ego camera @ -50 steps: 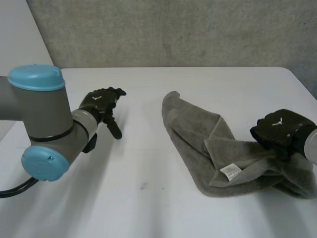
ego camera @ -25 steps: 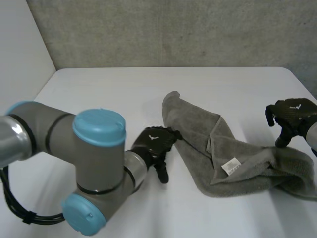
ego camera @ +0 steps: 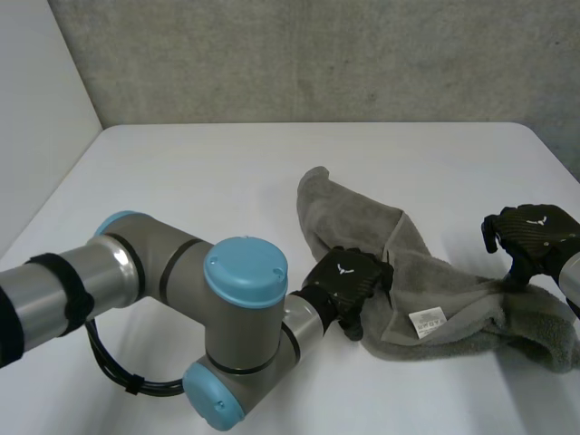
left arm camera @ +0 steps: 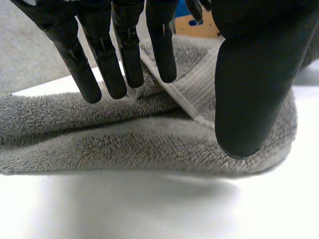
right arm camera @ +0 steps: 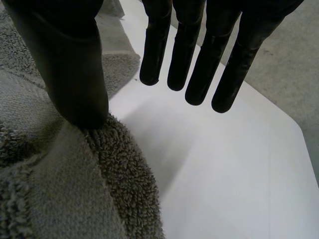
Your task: Fold the towel.
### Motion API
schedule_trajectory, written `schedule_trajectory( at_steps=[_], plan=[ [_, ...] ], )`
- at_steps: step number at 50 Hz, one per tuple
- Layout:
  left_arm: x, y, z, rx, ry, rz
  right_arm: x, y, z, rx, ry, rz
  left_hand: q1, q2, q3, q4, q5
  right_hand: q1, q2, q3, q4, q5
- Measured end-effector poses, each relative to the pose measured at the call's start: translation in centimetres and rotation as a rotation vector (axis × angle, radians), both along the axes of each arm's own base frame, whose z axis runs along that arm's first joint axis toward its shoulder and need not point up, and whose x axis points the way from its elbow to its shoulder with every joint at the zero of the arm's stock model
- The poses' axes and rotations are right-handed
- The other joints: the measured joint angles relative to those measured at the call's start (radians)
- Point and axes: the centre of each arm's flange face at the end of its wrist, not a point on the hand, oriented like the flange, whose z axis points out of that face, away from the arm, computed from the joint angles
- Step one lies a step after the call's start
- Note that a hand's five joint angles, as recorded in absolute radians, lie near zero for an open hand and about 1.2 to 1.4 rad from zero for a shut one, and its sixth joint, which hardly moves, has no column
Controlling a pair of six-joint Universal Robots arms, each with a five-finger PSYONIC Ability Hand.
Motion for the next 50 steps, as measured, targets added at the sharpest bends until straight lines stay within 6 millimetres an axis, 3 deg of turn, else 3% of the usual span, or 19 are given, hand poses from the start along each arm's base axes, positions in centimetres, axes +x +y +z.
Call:
schedule_trajectory(
  at_steps=[11,20,34,41,50],
  plan=[
    [-0.2,-0.1,-1.2,-0.06,-0.062,-0.024,-0.4,-0.2,-0.1,0.004,-0.009,-0.002,0.024,0.025,0.025,0.025,0.025,-0.004,0.0,0.0,0.0,0.0],
    [-0.2,-0.1,-1.7,-0.057,-0.068,-0.023,-0.4,-0.2,-0.1,0.006,-0.017,0.007,0.285,0.286,0.286,0.289,0.287,-0.004,0.0,0.0,0.0,0.0],
    [-0.4,-0.3,-2.5,-0.05,-0.075,-0.023,-0.4,-0.1,-0.2,0.01,-0.017,0.008,0.334,0.338,0.338,0.339,0.336,-0.004,0.0,0.0,0.0,0.0],
    [-0.5,-0.5,-2.2,-0.059,-0.067,-0.017,-0.4,-0.1,-0.2,0.011,-0.017,0.007,0.549,0.568,0.565,0.569,0.559,-0.004,0.0,0.0,0.0,0.0],
    [-0.8,-1.2,-0.7,-0.106,-0.05,0.017,-0.4,0.0,-0.1,0.01,-0.018,0.011,0.597,0.643,0.641,0.643,0.62,-0.004,0.0,0.0,0.0,0.0]
  ],
)
